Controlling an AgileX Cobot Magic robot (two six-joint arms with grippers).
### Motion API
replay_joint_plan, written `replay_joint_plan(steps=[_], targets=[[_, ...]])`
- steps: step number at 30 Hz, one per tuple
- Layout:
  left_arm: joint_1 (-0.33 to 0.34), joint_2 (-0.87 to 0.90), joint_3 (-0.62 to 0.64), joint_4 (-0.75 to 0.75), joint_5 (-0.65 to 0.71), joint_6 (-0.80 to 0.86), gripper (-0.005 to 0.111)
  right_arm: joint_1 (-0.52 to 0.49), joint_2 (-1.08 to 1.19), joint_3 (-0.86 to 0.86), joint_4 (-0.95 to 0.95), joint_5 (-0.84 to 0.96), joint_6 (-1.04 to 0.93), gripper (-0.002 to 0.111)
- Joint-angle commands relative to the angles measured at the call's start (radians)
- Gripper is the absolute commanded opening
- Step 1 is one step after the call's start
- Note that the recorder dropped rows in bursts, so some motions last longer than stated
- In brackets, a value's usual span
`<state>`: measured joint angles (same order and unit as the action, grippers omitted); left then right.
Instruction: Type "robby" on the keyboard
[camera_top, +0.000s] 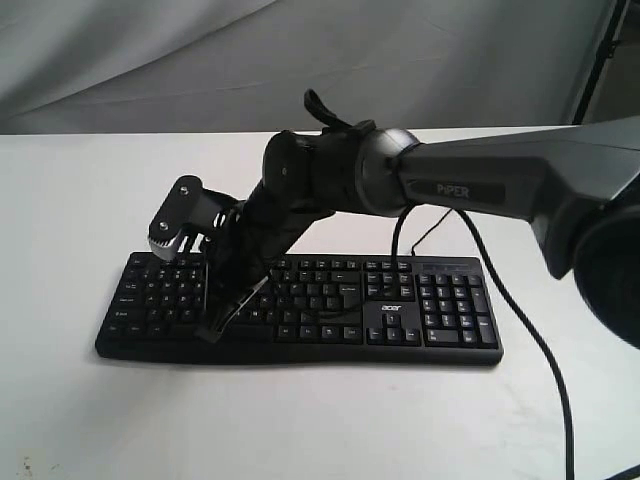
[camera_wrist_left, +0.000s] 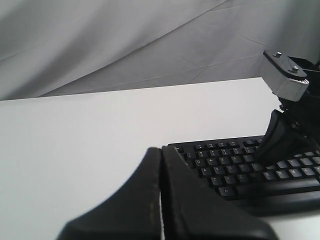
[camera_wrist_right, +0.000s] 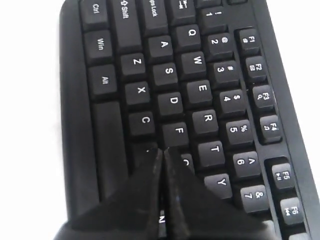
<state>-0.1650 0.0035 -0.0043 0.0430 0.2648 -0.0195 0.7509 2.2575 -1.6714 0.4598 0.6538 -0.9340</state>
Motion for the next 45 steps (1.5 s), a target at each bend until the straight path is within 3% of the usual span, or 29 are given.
replay_joint_plan(steps=[1, 45], targets=[[-0.006, -0.003, 0.004, 0.005, -0.005, -0.003, 0.0, -0.002, -0.001, -0.004, -0.005, 0.005, -0.004, 0.0], [-0.006, -0.003, 0.004, 0.005, -0.005, -0.003, 0.0, -0.037, -0.015, -0.006, -0.015, -0.044, -0.028, 0.0]])
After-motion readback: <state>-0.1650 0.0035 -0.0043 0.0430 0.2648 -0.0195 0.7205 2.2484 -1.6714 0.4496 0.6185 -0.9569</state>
